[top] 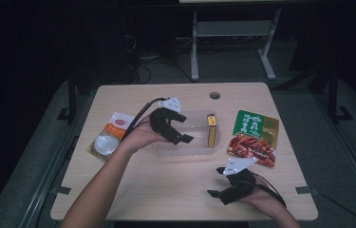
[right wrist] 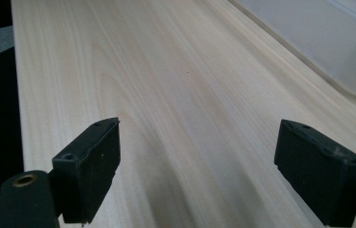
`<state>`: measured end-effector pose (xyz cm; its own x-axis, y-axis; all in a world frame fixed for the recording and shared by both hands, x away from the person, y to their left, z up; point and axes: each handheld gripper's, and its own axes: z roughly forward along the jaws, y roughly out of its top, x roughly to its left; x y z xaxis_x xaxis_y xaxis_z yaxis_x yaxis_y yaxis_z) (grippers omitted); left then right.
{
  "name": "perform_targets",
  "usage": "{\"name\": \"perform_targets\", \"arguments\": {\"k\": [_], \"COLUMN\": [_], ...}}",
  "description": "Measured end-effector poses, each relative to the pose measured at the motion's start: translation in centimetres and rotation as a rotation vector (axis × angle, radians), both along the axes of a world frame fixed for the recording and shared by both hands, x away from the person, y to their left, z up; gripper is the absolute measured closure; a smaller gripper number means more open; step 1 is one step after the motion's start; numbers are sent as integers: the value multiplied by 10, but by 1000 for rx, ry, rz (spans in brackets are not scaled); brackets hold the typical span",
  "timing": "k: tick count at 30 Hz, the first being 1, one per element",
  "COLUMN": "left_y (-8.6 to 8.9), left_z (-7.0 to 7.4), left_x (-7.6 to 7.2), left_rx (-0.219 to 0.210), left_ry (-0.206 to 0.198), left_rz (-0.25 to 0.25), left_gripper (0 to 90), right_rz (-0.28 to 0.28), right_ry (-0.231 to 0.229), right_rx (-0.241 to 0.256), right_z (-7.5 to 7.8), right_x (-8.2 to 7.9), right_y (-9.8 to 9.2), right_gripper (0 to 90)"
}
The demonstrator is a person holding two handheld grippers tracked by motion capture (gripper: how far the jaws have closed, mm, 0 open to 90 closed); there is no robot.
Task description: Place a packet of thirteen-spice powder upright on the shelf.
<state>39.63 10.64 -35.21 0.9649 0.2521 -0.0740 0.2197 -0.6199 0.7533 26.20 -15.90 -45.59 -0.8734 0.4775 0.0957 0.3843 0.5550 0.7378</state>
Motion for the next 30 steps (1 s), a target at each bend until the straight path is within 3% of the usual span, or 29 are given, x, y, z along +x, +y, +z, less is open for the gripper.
{"name": "perform_targets", "arguments": {"k": [10, 17, 20, 30], "left_y": [36, 53, 64, 85], "left_z": [-20, -31, -46, -73], "left_x": [-34, -55, -68, -102], "left_rx": [-8, -25, -40, -17], "left_ry": [10, -11, 5, 4], "left_rz": [64, 115, 140, 145], "left_gripper": [131, 136, 139, 137], "right_rz": [-24, -39, -52, -102], "right_ry": [0, -7, -6, -30], "right_rx": [-19, -21, -25, -51], "right_z": [-2, -2, -1, 4], "right_x": [3, 4, 4, 7], "right_y": [-4, -9, -11, -17], "right_gripper": [151, 153, 154, 143]}}
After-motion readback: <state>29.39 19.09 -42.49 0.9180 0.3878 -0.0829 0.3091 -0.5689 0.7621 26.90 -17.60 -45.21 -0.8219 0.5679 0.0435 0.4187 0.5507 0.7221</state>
